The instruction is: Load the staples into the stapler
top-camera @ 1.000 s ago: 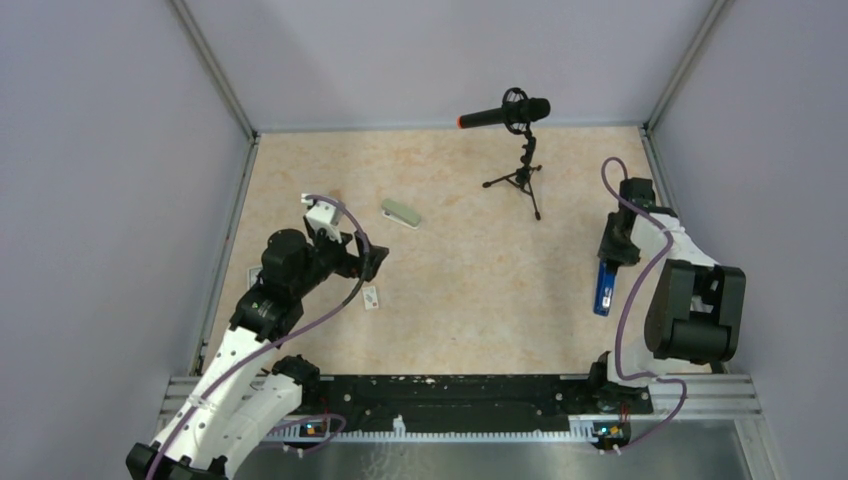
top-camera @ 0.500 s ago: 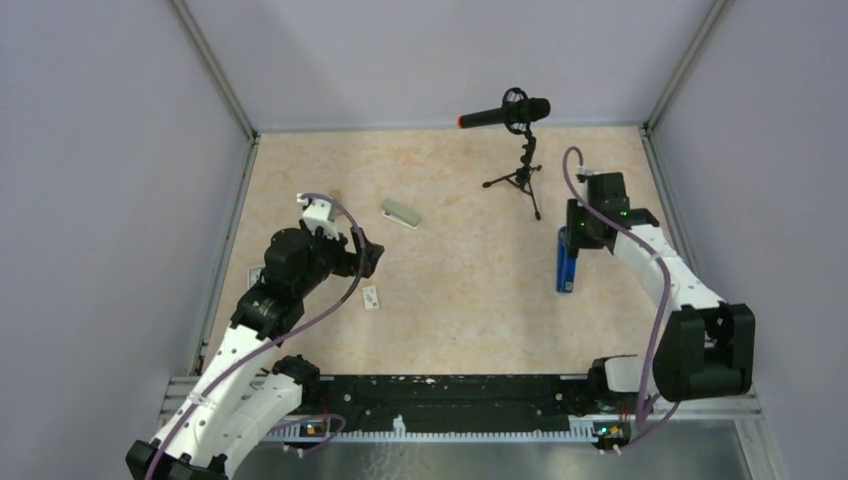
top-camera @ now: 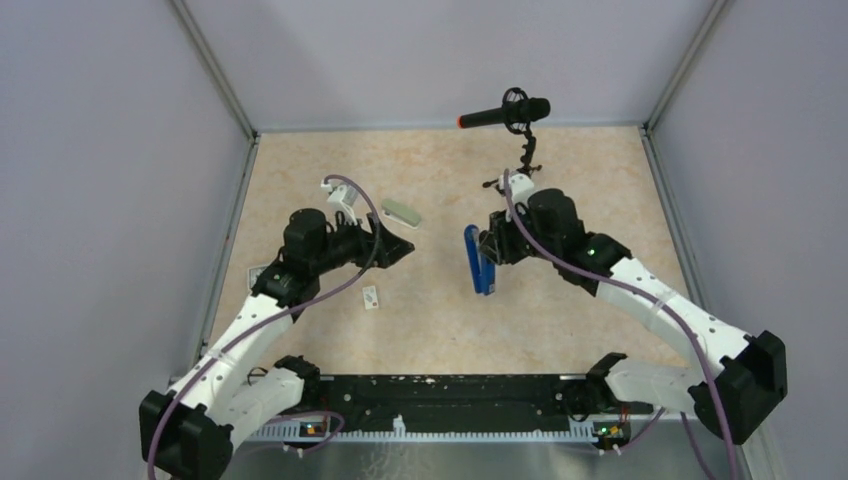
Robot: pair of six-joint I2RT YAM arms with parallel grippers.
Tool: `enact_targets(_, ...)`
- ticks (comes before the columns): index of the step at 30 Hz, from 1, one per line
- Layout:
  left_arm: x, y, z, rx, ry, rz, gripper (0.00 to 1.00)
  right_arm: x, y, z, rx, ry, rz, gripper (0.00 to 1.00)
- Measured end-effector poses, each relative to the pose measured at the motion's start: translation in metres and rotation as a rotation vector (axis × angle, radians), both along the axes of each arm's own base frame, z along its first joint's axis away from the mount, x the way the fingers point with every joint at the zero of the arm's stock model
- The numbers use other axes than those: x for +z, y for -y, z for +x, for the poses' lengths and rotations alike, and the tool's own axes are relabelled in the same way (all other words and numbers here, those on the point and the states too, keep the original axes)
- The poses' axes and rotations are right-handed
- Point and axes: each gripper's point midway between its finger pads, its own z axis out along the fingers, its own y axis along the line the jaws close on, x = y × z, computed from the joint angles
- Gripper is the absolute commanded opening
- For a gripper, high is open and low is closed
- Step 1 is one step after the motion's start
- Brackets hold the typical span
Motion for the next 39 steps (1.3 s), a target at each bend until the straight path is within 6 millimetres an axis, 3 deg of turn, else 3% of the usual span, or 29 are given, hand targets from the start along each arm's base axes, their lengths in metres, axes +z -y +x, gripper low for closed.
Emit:
enact_targets(4,-0.001,0.012,0.004,-0.053,-0.019,-0.038,0.78,0.006,-0.039,-0.028,0.129,0.007,0.038,0.00)
enact_targets(14,-0.004,0.034,0.012,-0.145,-0.080,-0.105,0.66,0.018,-0.084,-0.056,0.241,0.029,0.075,0.00)
enact_targets(26,-0.012,0.047,0.005,-0.234,-0.127,-0.135,0.59,0.014,-0.096,-0.051,0.230,0.030,0.070,0.01)
enact_targets(32,-0.029,0.051,0.006,-0.252,-0.176,-0.116,0.52,0.013,-0.099,-0.046,0.220,0.030,0.061,0.01)
enact_targets(39,-0.032,0.055,0.010,-0.263,-0.175,-0.110,0.41,0.009,-0.102,-0.041,0.215,0.040,0.047,0.01)
